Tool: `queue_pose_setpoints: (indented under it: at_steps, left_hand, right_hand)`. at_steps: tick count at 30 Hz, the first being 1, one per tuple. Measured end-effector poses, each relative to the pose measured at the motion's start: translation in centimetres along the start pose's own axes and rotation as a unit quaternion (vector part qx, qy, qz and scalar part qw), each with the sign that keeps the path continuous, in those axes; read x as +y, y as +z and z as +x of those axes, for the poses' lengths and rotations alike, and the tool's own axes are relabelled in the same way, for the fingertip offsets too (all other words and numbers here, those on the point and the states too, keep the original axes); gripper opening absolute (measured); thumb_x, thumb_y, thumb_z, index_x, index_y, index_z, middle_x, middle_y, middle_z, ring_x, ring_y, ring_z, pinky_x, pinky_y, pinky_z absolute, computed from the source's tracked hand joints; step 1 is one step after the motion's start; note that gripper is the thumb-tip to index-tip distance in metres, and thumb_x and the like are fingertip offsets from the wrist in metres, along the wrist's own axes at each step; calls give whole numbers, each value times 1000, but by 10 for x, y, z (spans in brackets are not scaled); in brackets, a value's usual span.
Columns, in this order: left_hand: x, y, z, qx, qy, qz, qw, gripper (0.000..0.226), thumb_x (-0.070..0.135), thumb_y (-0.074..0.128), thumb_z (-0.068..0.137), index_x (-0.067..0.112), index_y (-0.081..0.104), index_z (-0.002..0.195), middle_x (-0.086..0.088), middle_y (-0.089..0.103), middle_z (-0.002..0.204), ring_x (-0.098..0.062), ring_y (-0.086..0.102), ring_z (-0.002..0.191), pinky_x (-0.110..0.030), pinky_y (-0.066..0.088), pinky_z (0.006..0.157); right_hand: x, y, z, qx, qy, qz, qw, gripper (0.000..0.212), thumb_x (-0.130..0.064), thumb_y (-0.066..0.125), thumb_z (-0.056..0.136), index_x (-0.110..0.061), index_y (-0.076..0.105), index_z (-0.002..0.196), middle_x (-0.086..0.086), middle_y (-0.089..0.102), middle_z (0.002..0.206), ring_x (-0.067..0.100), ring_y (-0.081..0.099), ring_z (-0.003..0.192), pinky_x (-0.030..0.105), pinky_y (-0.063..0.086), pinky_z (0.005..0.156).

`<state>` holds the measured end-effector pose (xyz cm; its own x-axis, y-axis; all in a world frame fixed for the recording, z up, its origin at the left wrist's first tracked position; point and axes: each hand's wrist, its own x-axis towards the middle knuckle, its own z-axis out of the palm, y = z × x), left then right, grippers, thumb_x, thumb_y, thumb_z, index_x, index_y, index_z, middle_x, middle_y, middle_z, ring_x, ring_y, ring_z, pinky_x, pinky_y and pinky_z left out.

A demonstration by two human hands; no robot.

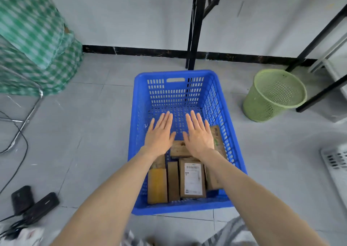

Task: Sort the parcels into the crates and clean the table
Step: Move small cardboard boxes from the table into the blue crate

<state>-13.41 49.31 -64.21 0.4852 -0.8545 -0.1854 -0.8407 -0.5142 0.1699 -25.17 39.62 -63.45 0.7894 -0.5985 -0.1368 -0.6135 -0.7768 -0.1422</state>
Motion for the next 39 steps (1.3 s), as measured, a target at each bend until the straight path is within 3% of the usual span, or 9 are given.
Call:
queue_pose_setpoints:
  at_steps: [7, 16, 25, 28, 35, 39]
  left_hand:
    - [71, -222, -39, 99, 20, 52, 994, 63, 39, 22, 102, 13, -9, 150, -1, -14, 158, -16, -14, 145, -41, -14, 113]
    - [117, -426, -78, 106, 80, 92, 987, 63, 40, 22, 102, 15, -10, 150, 0, -15, 158, -15, -14, 145, -42, -19, 110]
    - [165, -489, -64, 123, 83, 74, 986, 66, 44, 21, 101, 17, -16, 149, 1, -32, 150, -15, -20, 143, -44, -17, 111]
    - [202, -501, -41, 138, 77, 74, 985, 67, 46, 20, 101, 16, -17, 148, -1, -26, 154, -14, -20, 143, -44, -17, 112]
    - [310, -525, 29, 172, 57, 72, 981, 69, 48, 20, 100, 14, -15, 149, 0, -23, 155, -16, -21, 143, -45, -14, 113]
    - [383, -522, 65, 157, 57, 43, 985, 67, 44, 21, 101, 14, -13, 150, -2, -22, 156, -16, -20, 144, -45, -12, 114]
  right_hand:
    - [-11, -217, -46, 41, 52, 25, 997, 60, -34, 26, 103, -14, -2, 152, 3, -6, 160, 21, -6, 148, 39, -2, 118]
    - [-12, -430, -90, 95, 57, 34, 993, 58, -31, 26, 102, -17, 1, 153, 2, -5, 160, 20, -4, 148, 41, -1, 118]
    - [37, -497, -108, 154, 100, 60, 981, 61, -30, 29, 102, -16, -2, 153, 3, -6, 160, 18, -6, 147, 37, -4, 118]
    - [68, -516, -98, 171, 105, 54, 978, 62, -32, 29, 102, -14, -3, 152, 3, -6, 160, 18, -7, 147, 36, -4, 118]
    - [186, -585, -63, 212, 57, 18, 975, 60, -32, 28, 102, -13, 0, 152, 3, -5, 160, 19, -6, 147, 38, -1, 119]
    - [271, -607, -58, 193, 54, -24, 979, 60, -33, 27, 102, -15, 0, 153, 3, -4, 160, 20, -6, 147, 40, 0, 119]
